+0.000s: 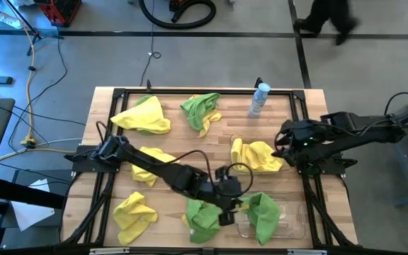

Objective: Sort microfiber towel by color & place in baskets
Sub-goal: Put the green microfiber towel into the bottom transparent bin

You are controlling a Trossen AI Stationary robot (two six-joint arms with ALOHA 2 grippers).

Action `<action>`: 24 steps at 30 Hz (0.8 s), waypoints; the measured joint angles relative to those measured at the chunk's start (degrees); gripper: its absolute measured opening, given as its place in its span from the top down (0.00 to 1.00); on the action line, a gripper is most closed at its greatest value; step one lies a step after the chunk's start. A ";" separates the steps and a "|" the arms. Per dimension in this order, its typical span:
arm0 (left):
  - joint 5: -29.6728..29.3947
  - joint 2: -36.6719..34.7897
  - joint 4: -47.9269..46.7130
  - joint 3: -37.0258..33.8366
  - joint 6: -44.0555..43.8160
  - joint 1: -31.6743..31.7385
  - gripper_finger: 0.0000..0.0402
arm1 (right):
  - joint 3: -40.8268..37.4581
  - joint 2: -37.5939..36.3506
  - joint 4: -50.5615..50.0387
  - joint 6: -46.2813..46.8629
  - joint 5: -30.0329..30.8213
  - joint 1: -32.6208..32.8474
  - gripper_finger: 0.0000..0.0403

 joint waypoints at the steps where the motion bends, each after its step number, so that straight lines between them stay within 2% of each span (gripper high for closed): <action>1: -0.49 -1.03 -1.30 -1.22 0.50 -0.17 0.75 | -0.02 1.08 1.24 0.10 -0.23 0.02 0.34; 4: -0.76 -5.01 -1.93 -7.31 1.63 -0.48 0.78 | -0.01 4.31 4.74 3.09 -0.28 0.02 0.34; 7: -0.86 -10.34 0.41 -16.91 1.65 -0.63 0.80 | 0.00 8.10 5.37 9.96 0.30 0.01 0.34; 12: -0.23 -23.03 12.11 -36.95 1.05 -0.63 0.81 | 0.00 13.88 1.41 25.12 0.90 2.90 0.38; 14: 0.65 -28.31 16.96 -44.52 0.18 -0.63 0.81 | 0.00 15.91 1.10 31.11 0.77 5.94 0.41; 19: 0.99 -41.24 21.44 -60.56 -3.06 -0.63 0.81 | 0.09 20.41 4.72 48.74 1.92 17.23 0.48; 24: 1.01 -50.76 24.60 -71.57 -6.14 -0.63 0.81 | 6.54 26.44 3.75 67.51 8.82 29.51 0.54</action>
